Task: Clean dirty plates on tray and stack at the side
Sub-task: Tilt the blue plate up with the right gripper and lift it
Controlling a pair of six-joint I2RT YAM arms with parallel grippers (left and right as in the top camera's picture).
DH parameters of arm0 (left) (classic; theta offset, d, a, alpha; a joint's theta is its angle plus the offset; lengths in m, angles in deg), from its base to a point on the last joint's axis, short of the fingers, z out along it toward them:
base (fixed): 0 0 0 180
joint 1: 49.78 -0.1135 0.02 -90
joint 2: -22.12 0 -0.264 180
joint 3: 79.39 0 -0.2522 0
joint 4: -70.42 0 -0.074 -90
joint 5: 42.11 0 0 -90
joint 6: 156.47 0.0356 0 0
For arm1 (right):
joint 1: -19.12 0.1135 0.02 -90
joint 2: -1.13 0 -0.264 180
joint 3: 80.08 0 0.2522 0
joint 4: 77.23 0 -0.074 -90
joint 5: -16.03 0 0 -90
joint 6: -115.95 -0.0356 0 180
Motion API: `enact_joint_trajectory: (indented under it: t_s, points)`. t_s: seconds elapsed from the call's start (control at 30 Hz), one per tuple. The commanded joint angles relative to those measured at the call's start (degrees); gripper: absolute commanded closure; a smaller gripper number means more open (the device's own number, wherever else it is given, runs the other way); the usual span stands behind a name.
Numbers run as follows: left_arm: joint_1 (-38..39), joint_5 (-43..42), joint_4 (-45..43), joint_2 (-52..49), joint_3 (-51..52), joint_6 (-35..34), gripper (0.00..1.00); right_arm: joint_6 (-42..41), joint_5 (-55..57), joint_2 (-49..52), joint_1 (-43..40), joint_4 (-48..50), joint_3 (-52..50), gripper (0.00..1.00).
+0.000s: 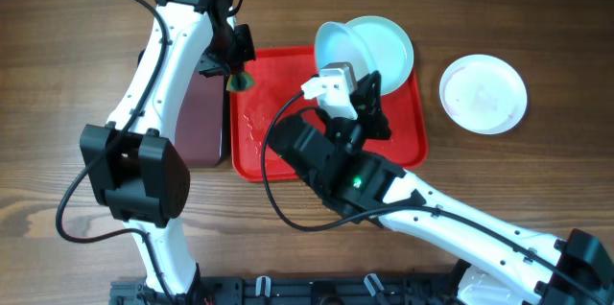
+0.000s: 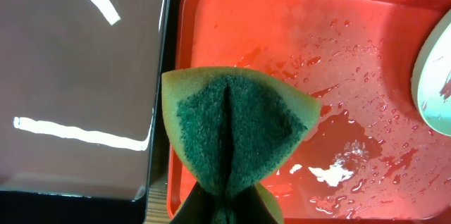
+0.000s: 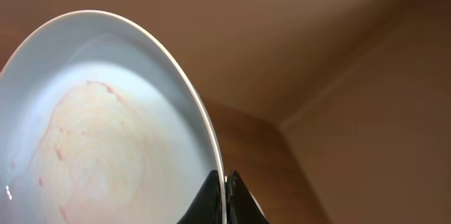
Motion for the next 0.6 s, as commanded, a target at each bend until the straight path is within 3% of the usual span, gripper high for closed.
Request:
enact_joint_trajectory:
  t_s: [0.0, 0.1, 0.27, 0.47, 0.57]
  points:
    - [0.09, -0.72, -0.15, 1.18, -0.87, 0.5, 0.96, -9.22, -18.4, -1.11, 0.17, -5.84, 0.68, 0.96]
    - [0.09, -0.7, -0.15, 1.18, -0.87, 0.5, 0.96, -24.7, -46.16, -0.76, -2.32, -12.2, 0.42, 0.96]
    - [0.09, -1.57, -0.13, 1.18, -0.87, 0.55, 0.96, -28.52, -65.42, -0.59, -13.42, -13.97, 0.35, 0.96]
    - [0.09, -1.79, 0.33, 1.18, -0.87, 0.52, 0.96, -25.88, -91.89, -2.25, -36.37, -13.92, 0.37, 0.96]
    - [0.09, -1.77, 0.31, 1.18, -0.87, 0.52, 0.96, -24.11, -96.54, -2.25, -49.2, -15.15, 0.37, 0.96]
